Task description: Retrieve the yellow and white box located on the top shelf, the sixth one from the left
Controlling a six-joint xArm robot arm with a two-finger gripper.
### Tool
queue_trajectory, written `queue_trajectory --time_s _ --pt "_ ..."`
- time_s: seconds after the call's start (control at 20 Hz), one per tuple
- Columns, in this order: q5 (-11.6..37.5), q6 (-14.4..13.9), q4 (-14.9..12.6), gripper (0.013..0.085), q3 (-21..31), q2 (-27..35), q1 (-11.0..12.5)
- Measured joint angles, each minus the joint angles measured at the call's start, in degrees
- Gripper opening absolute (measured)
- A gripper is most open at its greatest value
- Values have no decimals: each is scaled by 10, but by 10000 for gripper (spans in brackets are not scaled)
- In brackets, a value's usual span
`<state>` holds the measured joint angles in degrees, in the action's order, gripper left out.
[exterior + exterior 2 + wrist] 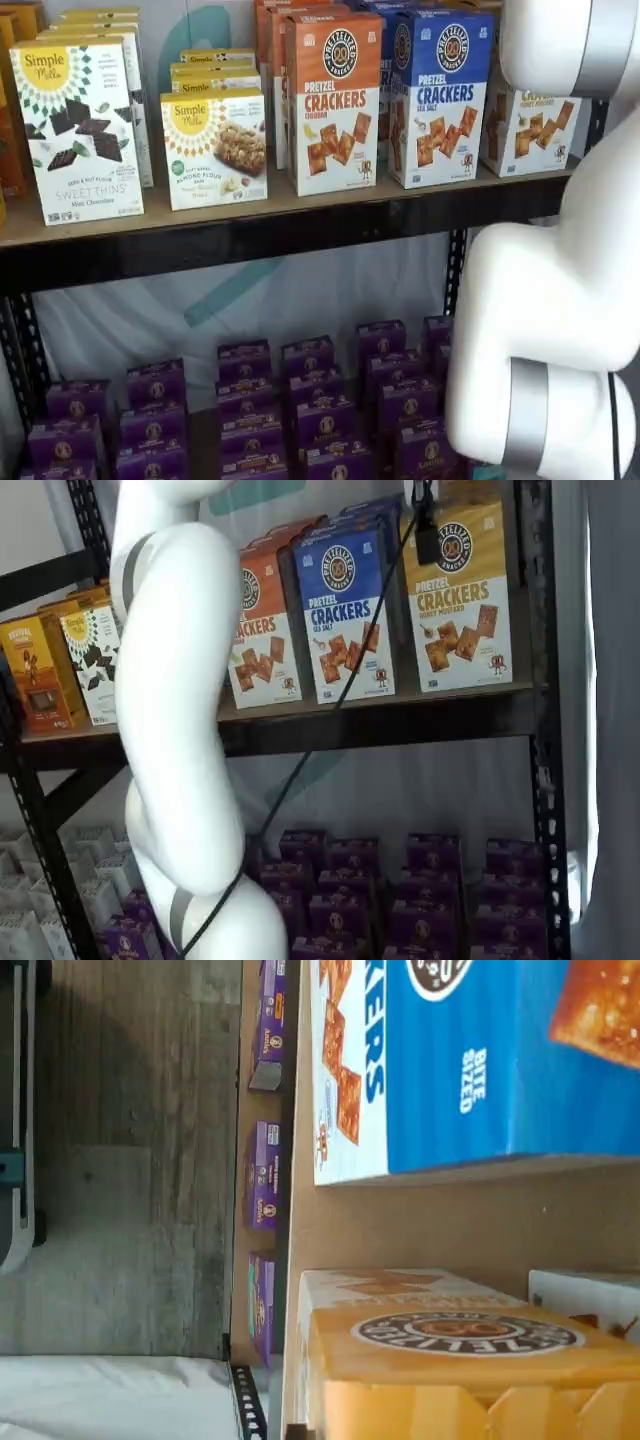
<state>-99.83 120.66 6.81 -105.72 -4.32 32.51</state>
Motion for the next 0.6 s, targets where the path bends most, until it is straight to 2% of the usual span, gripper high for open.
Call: queue_trajectory --time_s 0.15,0.2,0.6 --pt "-1 0 0 650 -1 1 0" --pt "-1 0 0 610 -1 1 0" --pt "-1 3 1 610 0 -1 3"
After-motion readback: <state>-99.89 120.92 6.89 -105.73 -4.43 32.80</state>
